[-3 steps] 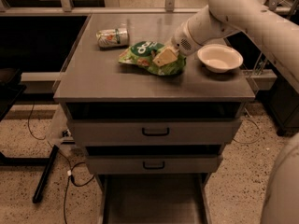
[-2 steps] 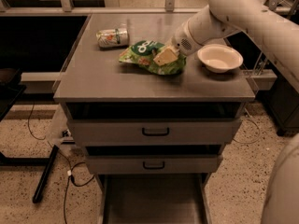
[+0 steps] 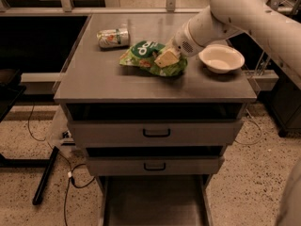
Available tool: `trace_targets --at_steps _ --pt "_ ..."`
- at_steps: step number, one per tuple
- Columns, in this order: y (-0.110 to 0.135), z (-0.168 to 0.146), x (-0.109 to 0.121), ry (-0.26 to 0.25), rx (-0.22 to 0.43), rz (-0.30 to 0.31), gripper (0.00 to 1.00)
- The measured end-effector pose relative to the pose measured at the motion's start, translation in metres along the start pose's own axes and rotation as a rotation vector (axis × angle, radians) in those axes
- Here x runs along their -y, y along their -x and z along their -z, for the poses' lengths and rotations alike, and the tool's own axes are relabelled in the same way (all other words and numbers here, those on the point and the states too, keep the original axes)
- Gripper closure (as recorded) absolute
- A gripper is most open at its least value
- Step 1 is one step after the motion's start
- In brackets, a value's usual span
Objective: Place green rice chip bag into bottom drawer
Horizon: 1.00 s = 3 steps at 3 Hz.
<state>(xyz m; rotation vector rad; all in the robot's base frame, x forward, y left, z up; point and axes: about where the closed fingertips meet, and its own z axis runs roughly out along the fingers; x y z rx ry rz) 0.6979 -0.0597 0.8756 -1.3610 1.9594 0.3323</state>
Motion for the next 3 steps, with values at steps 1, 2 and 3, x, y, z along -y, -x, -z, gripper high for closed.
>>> trace_targets --at_steps 1,2,3 --pt "0.001 0.014 -0.012 -0.002 0.018 0.027 1.0" --pt "0.005 0.036 -0.024 -0.004 0.055 0.051 1.0" --pt "-0.003 0.07 -0.034 -0.023 0.095 0.054 1.0"
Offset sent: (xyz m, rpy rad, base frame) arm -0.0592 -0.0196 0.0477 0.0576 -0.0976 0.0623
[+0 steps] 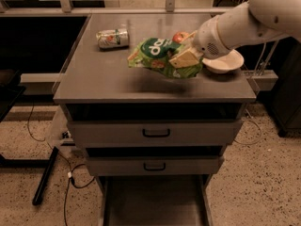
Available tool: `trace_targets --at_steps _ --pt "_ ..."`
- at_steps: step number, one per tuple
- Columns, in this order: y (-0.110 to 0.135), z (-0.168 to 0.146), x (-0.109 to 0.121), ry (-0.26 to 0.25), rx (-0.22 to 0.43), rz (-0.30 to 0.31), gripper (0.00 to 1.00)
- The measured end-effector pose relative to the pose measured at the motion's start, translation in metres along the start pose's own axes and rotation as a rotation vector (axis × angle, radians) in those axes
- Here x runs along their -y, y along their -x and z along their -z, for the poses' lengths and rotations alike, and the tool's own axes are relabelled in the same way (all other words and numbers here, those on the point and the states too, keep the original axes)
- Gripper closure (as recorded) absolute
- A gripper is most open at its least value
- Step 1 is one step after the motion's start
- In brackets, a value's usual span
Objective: Place green rice chip bag into bottom drawer
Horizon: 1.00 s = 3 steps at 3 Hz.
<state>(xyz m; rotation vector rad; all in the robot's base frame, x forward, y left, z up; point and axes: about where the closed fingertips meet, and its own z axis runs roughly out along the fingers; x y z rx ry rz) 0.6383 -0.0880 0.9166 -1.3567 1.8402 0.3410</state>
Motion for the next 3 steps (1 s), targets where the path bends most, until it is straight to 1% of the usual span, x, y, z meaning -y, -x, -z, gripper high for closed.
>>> trace_targets --at_steps 1,2,3 --pt "-0.019 0.04 -0.015 -0.038 0.011 0.008 1.0" --pt "-0.042 0.075 -0.043 -0.065 0.004 0.029 1.0" --pt "-0.064 0.098 -0.079 -0.085 -0.003 0.056 1.0"
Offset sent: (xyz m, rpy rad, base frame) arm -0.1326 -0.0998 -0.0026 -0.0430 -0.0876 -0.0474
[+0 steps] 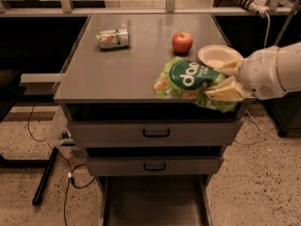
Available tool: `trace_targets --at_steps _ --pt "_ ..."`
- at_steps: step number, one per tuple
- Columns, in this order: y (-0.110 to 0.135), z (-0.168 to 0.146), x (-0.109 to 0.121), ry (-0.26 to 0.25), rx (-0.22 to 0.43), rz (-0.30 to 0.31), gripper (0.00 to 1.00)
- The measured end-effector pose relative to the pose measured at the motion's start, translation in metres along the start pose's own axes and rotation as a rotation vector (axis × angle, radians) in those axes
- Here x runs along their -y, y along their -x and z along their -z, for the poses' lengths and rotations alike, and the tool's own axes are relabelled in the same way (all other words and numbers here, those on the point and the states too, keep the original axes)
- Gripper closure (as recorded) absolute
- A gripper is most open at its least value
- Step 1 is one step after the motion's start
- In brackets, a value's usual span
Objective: Place green rice chip bag into bottom drawer
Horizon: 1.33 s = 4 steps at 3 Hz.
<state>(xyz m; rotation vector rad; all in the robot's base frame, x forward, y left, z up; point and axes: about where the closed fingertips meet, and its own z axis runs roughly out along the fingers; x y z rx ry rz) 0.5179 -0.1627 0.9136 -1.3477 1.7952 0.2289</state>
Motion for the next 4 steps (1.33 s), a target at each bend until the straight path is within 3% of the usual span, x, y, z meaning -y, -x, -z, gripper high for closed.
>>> trace_targets --at_steps 1,2,3,4 --pt "-0.024 0.01 -0.035 0.007 0.004 0.011 1.0" --pt "-0.054 -0.004 -0.068 0.059 0.012 -0.009 1.0" --pt "-0.053 -0.004 -0.069 0.059 0.011 -0.009 1.0" --pt "-0.073 -0.02 -0.082 0.066 0.018 -0.056 1.0"
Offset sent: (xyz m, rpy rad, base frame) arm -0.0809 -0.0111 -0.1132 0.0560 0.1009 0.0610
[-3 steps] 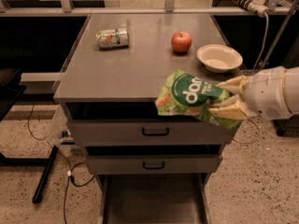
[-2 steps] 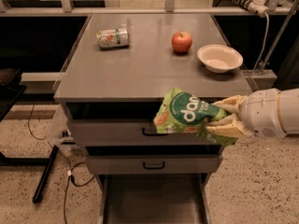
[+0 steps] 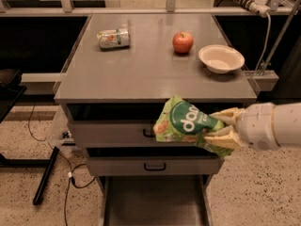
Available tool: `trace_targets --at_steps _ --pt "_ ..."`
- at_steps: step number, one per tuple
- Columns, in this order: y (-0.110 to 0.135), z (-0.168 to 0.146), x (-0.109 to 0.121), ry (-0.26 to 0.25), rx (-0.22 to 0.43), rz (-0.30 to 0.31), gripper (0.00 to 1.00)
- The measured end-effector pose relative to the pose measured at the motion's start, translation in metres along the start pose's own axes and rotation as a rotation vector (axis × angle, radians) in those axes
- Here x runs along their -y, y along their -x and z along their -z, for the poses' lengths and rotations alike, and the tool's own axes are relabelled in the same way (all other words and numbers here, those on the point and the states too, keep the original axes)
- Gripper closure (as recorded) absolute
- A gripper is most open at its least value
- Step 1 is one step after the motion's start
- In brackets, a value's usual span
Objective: Place green rice chip bag into bottom drawer
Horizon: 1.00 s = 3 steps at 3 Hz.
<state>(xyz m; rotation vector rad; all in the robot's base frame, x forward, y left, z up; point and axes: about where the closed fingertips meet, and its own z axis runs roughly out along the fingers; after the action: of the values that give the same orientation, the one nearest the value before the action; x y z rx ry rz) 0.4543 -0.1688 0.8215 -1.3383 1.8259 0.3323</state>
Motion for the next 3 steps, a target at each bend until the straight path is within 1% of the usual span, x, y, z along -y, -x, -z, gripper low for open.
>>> trace_targets --at_steps 1,2,3 --pt "-0.055 -0.038 -0.028 0.011 0.02 -0.069 1.0" --pt "-0.106 -0.073 -0.047 0.02 0.066 -0.095 1.0" --pt "-0.146 -0.099 -0.057 0.053 0.083 -0.095 1.0"
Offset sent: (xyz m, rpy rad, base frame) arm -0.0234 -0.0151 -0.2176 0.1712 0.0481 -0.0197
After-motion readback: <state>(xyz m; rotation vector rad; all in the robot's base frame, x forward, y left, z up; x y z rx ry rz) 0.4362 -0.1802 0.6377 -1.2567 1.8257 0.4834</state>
